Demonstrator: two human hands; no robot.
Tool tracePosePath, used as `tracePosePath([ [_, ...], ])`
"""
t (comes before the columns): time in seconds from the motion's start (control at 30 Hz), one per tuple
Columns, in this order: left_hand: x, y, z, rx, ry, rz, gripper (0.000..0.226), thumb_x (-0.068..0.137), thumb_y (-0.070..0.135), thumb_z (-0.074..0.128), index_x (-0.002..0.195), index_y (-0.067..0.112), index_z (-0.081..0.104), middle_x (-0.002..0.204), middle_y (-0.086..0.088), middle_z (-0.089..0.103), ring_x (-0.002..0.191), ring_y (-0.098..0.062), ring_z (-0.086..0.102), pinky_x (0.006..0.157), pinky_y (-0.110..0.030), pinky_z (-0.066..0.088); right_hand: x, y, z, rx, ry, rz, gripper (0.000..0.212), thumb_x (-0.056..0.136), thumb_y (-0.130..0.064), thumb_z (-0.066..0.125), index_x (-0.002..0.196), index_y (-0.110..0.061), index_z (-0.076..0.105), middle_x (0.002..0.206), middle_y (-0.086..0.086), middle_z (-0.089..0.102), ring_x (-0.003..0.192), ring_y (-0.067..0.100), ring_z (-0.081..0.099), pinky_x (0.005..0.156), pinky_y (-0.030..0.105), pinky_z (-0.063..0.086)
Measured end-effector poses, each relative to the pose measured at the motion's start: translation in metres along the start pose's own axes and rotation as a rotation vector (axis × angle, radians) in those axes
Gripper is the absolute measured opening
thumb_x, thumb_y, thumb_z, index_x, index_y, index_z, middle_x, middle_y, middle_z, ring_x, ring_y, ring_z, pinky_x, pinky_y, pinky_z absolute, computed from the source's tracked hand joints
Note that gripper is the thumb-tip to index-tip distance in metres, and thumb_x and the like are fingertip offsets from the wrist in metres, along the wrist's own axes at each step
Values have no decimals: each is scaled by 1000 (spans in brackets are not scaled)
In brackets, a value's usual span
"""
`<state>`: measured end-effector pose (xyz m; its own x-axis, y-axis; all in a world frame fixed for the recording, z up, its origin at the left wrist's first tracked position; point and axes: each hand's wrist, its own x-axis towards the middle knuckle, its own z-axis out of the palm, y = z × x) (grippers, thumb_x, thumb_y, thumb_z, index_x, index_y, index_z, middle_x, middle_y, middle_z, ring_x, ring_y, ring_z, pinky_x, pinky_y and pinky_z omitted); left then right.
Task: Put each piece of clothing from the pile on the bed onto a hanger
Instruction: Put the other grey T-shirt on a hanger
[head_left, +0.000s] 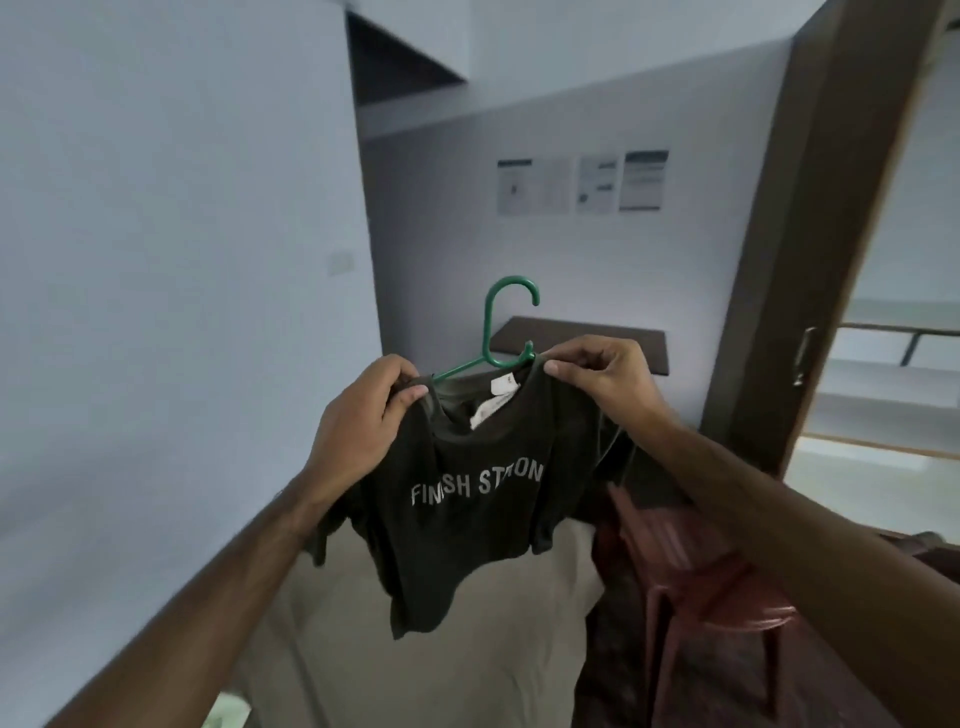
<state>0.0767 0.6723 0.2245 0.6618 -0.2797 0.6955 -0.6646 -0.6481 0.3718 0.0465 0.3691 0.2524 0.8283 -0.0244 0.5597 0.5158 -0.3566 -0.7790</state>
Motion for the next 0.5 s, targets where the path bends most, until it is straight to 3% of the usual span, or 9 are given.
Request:
tracePosePath([
  [0.17,17,94,-23,58,77,107,12,99,39,53,102,27,53,95,15,60,82,-5,58,71,-28,50,-36,-79,-84,9,195,-58,6,91,-12,73,92,-6,76,88,10,77,92,35,73,93,51,56],
  [0.27,31,147,-23,62,96,177,12,99,41,53,101,28,52,95,15,60,82,-6,59,72,-34,53,-51,-105,-138,-166,147,-68,7,91,-22,73,93,-16,75,89,2,77,88,22,73,87,44,58],
  [0.37,47,199,-7,52,129,223,13,98,40,54,100,27,54,96,16,61,85,-8,60,71,-39,54,-74,-114,-184,-321,59,-11,22,86,-34,78,104,-22,74,96,-5,75,90,9,70,85,33,59],
  [0.5,75,274,37,1,147,299,15,98,38,57,96,23,53,89,14,59,77,-5,53,63,-27,41,-97,-104,-264,-313,195,-60,15,87,-30,78,99,-21,77,89,-4,77,87,14,73,86,42,59],
])
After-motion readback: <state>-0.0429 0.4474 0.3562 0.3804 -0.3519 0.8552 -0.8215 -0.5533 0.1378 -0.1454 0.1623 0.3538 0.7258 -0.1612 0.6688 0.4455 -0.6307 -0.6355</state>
